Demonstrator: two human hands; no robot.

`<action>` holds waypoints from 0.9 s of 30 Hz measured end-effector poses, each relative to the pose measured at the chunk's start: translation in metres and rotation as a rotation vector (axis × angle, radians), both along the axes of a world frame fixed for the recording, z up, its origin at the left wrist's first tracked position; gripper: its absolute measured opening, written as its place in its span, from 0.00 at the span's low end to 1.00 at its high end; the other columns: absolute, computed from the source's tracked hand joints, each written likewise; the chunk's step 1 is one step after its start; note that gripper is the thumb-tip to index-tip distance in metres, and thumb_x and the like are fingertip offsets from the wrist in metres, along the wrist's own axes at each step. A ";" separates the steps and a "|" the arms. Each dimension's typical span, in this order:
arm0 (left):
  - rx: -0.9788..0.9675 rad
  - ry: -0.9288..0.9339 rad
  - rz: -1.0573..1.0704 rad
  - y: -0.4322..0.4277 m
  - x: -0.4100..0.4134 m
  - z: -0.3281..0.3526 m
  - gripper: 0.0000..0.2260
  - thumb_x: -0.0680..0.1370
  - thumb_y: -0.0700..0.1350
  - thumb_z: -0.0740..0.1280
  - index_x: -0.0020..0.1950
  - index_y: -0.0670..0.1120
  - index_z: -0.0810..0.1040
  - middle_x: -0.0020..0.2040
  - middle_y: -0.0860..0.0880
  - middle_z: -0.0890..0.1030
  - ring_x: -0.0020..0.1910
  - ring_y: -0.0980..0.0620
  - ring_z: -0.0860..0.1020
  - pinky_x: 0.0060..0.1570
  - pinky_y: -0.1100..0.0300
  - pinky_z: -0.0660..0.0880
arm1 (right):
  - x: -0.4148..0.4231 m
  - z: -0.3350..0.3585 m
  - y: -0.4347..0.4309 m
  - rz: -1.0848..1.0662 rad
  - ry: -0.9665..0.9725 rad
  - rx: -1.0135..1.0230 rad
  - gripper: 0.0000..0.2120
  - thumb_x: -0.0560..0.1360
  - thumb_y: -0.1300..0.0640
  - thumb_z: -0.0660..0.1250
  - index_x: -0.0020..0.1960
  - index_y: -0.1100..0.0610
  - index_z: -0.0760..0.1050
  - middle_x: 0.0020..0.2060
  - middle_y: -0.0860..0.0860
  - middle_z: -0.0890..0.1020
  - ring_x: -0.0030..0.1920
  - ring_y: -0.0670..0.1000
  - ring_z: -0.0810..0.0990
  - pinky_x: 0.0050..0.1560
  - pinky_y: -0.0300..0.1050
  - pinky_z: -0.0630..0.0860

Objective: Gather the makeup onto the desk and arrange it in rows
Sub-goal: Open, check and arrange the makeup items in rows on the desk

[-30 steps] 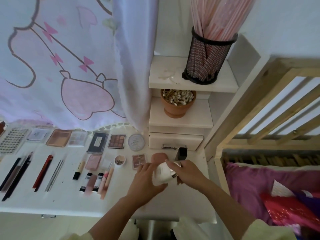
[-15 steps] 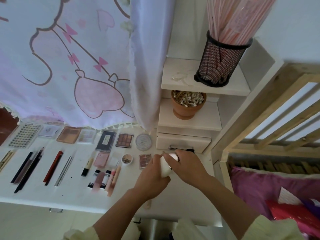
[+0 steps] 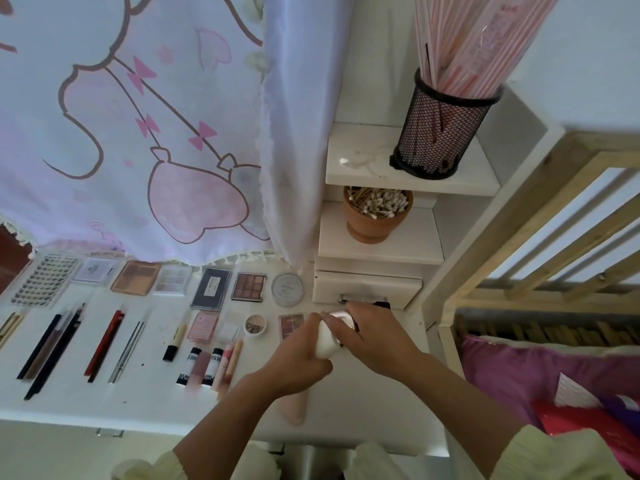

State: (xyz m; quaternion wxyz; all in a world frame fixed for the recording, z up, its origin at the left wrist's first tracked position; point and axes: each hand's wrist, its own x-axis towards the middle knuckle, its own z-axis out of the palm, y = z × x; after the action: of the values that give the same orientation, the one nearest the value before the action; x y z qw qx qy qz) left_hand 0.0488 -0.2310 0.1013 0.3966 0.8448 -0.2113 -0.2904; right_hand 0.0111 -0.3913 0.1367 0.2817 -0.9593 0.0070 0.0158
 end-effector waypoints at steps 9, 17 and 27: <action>-0.021 0.212 -0.229 0.008 0.012 0.021 0.23 0.69 0.31 0.68 0.53 0.56 0.68 0.49 0.50 0.74 0.47 0.53 0.73 0.54 0.53 0.75 | 0.000 0.006 -0.015 0.393 -0.079 -0.231 0.26 0.76 0.37 0.51 0.52 0.57 0.75 0.46 0.52 0.79 0.44 0.51 0.75 0.44 0.42 0.69; 0.049 -0.009 -0.010 0.002 0.014 0.009 0.22 0.69 0.38 0.69 0.60 0.52 0.68 0.47 0.54 0.76 0.47 0.54 0.76 0.50 0.54 0.77 | 0.003 0.009 -0.002 0.024 0.112 0.052 0.24 0.77 0.33 0.48 0.50 0.53 0.68 0.34 0.43 0.75 0.33 0.43 0.74 0.36 0.40 0.68; 0.137 -0.079 0.038 0.004 0.018 -0.001 0.23 0.68 0.41 0.70 0.61 0.52 0.67 0.52 0.50 0.76 0.50 0.52 0.76 0.49 0.55 0.77 | 0.009 0.015 -0.003 -0.056 0.164 0.324 0.11 0.75 0.51 0.69 0.55 0.49 0.72 0.47 0.43 0.79 0.42 0.40 0.77 0.39 0.31 0.73</action>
State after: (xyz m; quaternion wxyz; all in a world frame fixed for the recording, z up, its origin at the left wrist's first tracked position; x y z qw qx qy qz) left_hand 0.0668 -0.2274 0.1001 0.3348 0.8846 -0.1904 -0.2630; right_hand 0.0200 -0.3942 0.1517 0.4314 -0.8963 0.0540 0.0871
